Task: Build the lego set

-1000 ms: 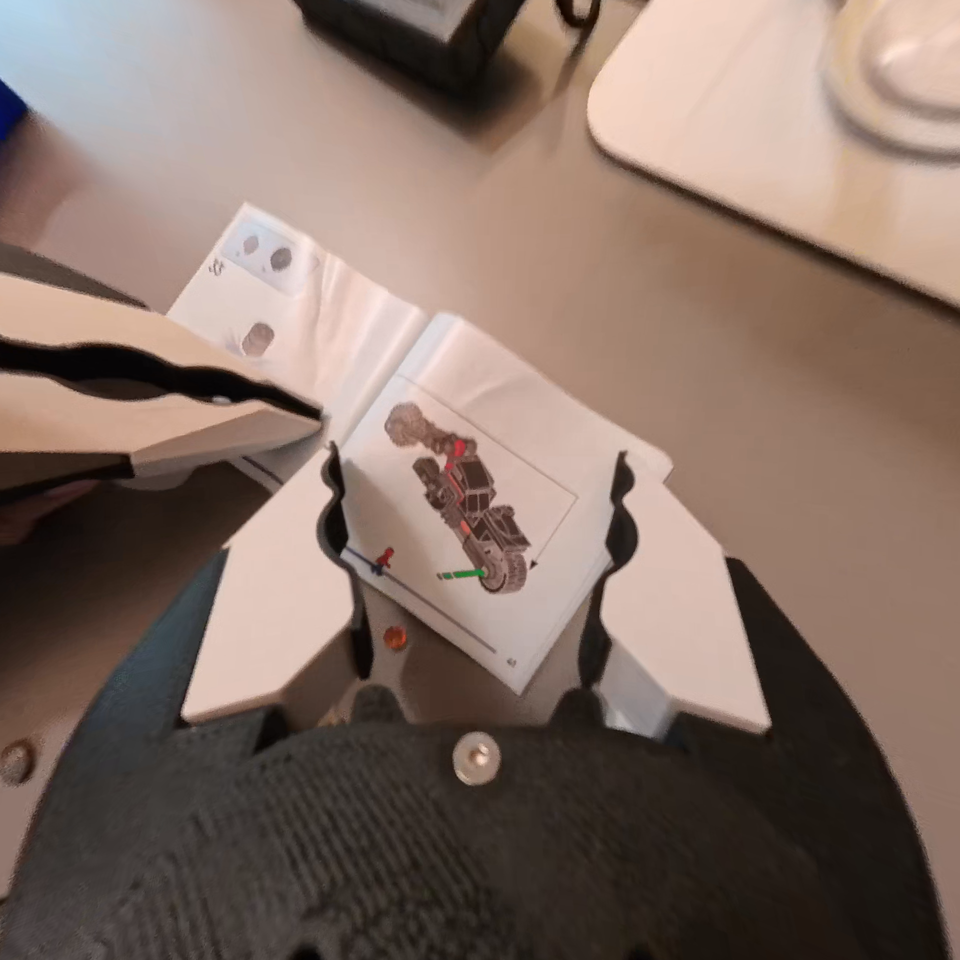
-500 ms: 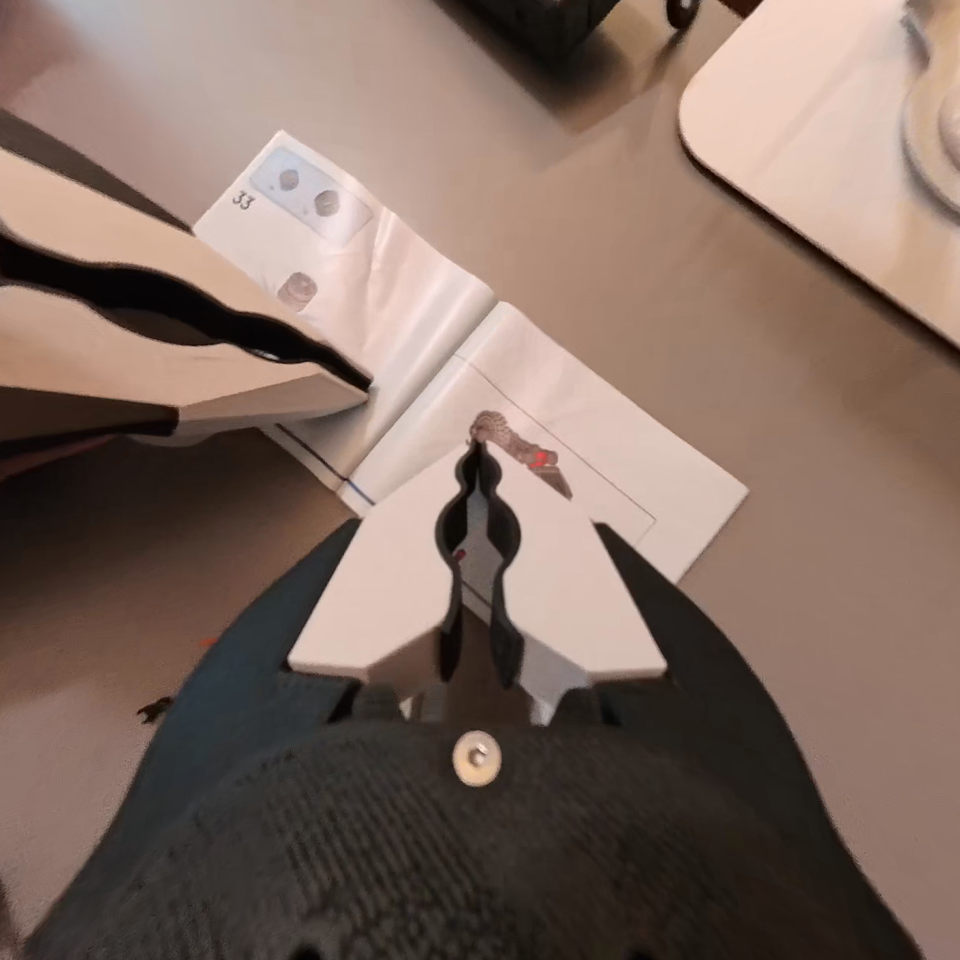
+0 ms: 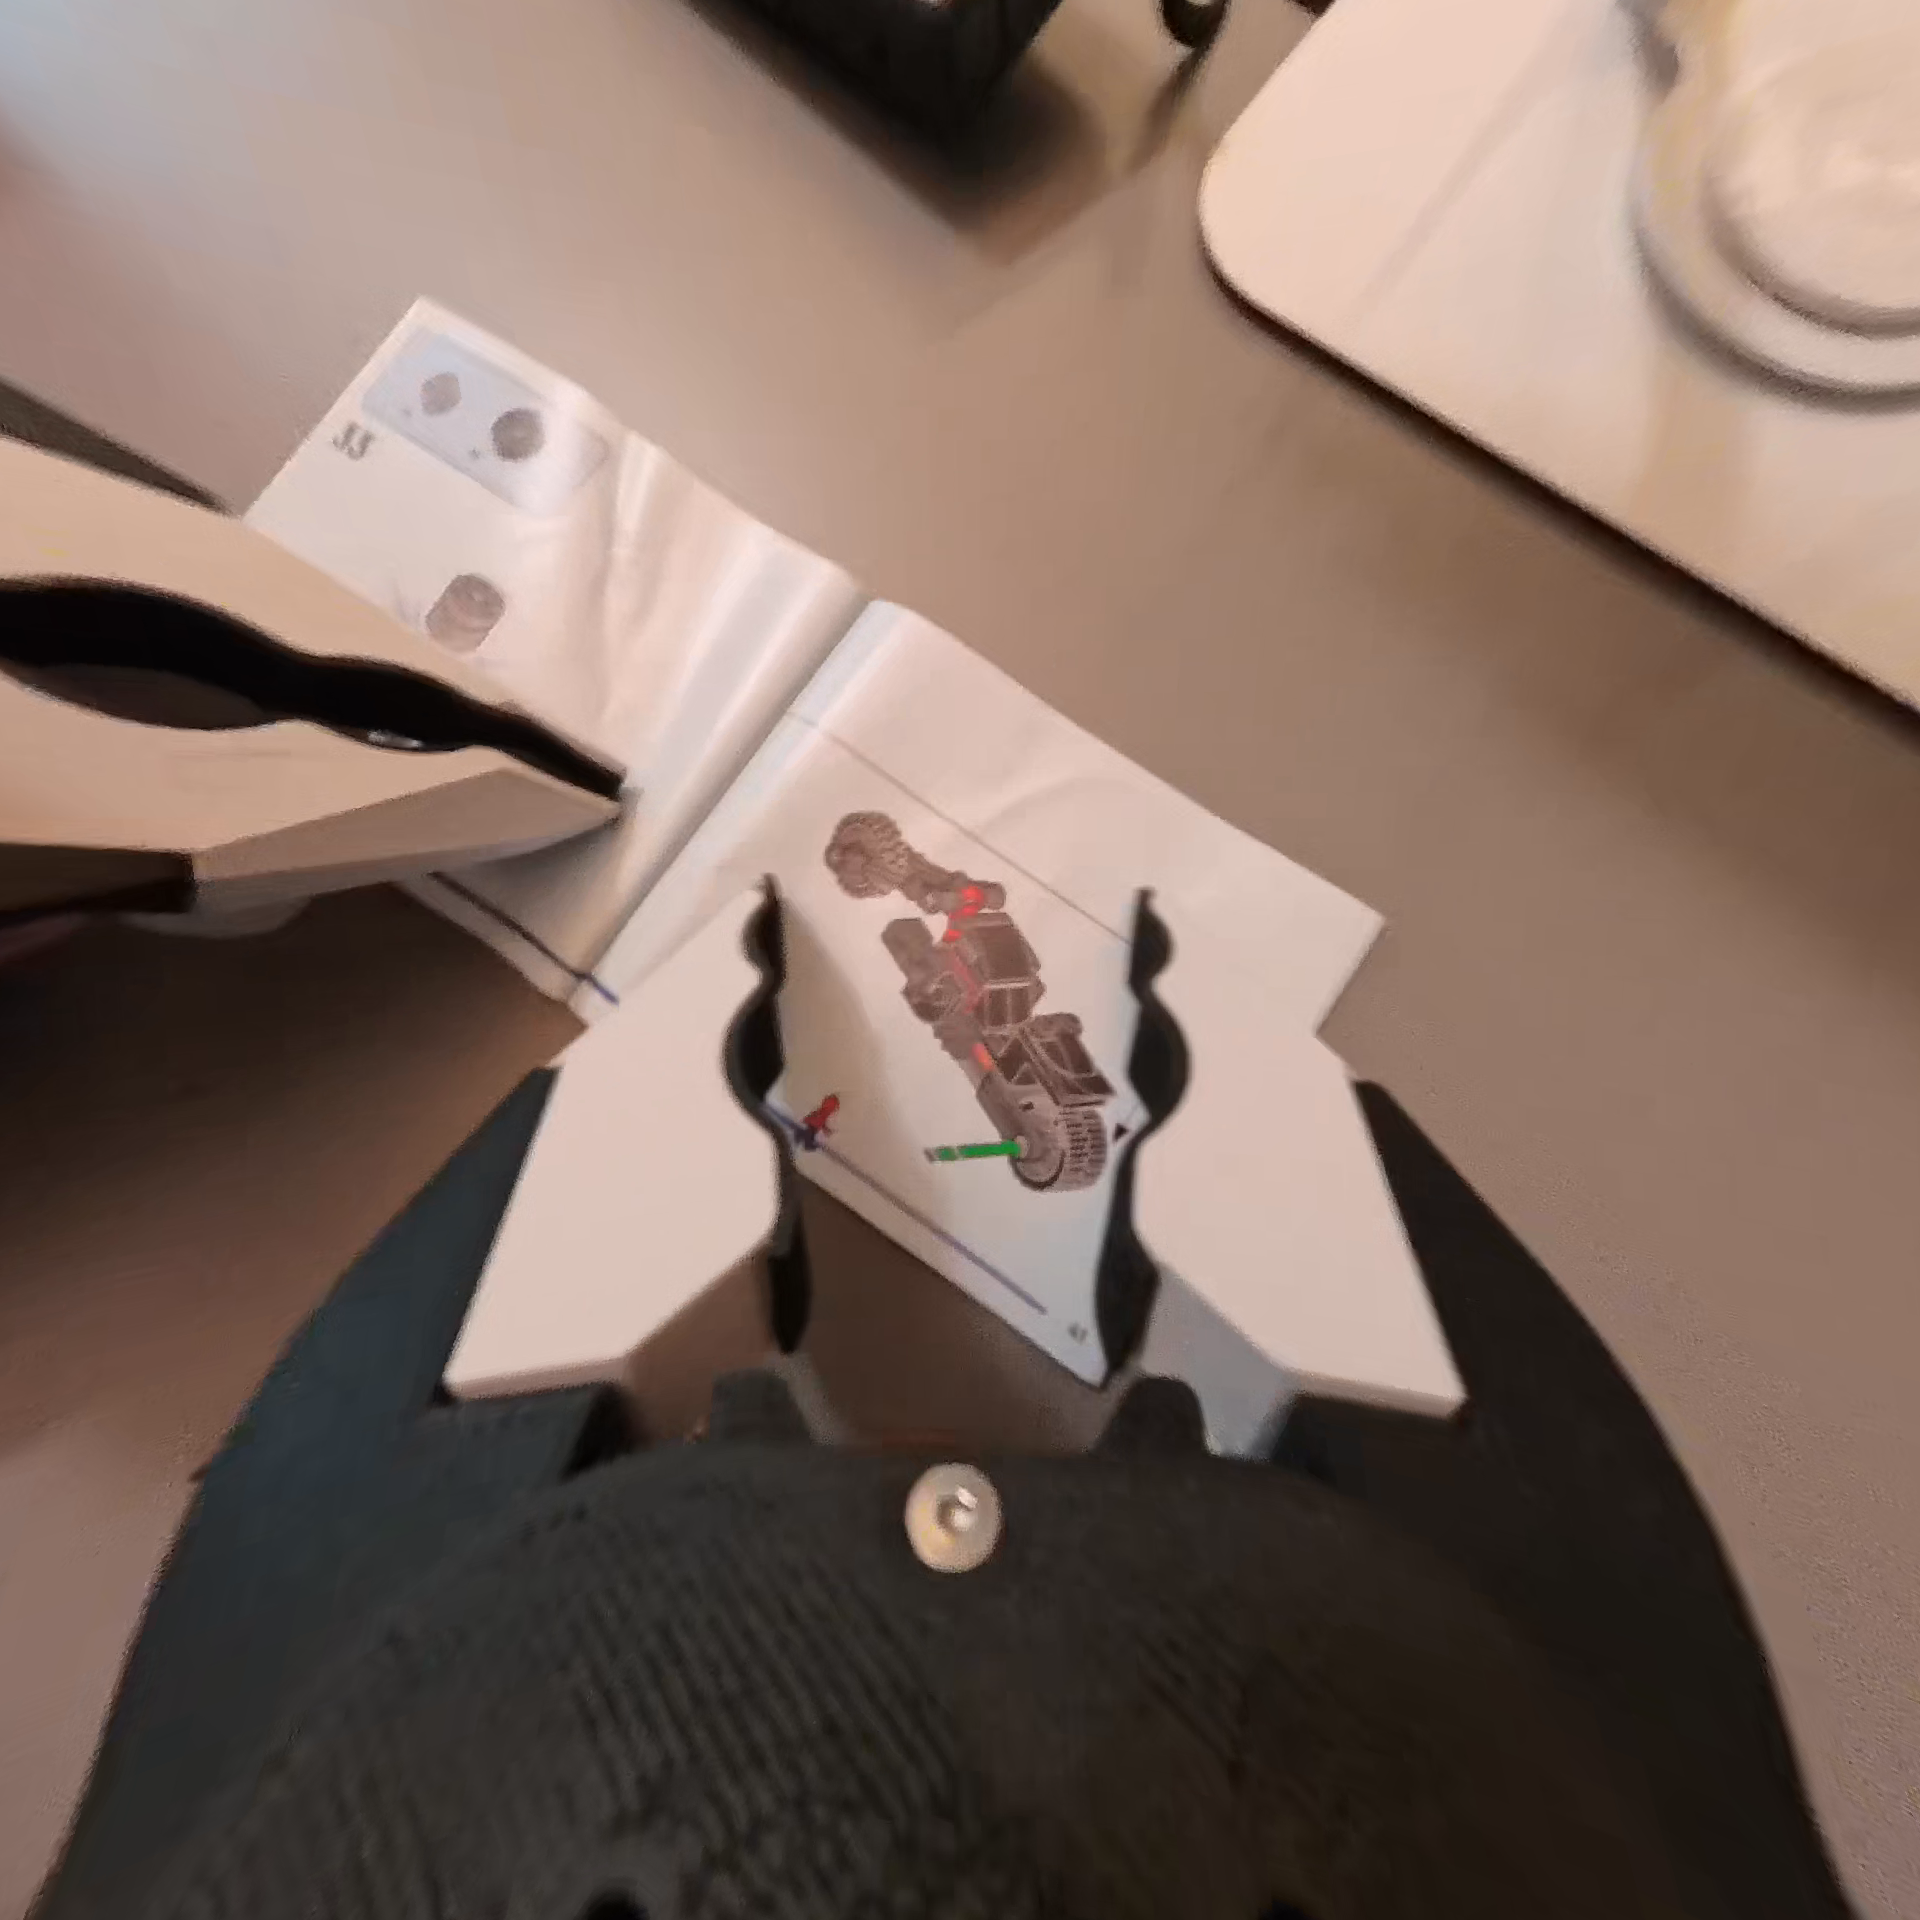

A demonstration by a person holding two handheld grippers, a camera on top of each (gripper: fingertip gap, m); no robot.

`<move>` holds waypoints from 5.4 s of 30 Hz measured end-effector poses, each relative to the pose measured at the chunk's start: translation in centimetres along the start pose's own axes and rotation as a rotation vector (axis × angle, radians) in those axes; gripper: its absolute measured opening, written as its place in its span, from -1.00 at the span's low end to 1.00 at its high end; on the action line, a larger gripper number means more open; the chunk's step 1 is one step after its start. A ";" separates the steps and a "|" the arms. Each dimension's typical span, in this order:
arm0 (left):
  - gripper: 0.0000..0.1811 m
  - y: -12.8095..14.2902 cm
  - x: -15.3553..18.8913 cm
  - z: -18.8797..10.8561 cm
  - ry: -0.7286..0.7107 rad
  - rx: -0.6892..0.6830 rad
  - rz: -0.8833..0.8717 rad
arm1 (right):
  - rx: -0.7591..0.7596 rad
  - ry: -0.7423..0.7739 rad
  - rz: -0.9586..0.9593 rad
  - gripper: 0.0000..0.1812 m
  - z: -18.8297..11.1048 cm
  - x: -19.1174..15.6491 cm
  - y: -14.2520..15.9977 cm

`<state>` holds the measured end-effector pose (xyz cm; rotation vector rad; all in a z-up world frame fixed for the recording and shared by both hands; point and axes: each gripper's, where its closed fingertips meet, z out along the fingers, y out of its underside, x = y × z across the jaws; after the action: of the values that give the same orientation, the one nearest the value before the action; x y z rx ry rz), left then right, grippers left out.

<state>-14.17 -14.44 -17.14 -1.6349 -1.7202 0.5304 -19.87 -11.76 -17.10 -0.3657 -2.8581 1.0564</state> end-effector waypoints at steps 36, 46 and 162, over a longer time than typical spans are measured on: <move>0.11 -3.5 5.6 6.4 -0.136 -0.148 0.107 | 0.439 0.296 0.220 -0.51 -10.7 8.1 -0.1; -0.22 -3.6 4.0 5.9 -0.154 -0.236 0.135 | 0.450 0.279 0.211 -0.49 -11.0 7.6 -0.2; -0.98 -1.4 1.2 -9.8 0.063 0.384 0.180 | 1.036 0.010 0.037 -0.81 -23.3 -4.8 5.4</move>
<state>-8.07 -15.08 -9.28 -1.5137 -1.3322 0.8299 -10.66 5.75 -2.77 -0.3089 -1.8919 2.2599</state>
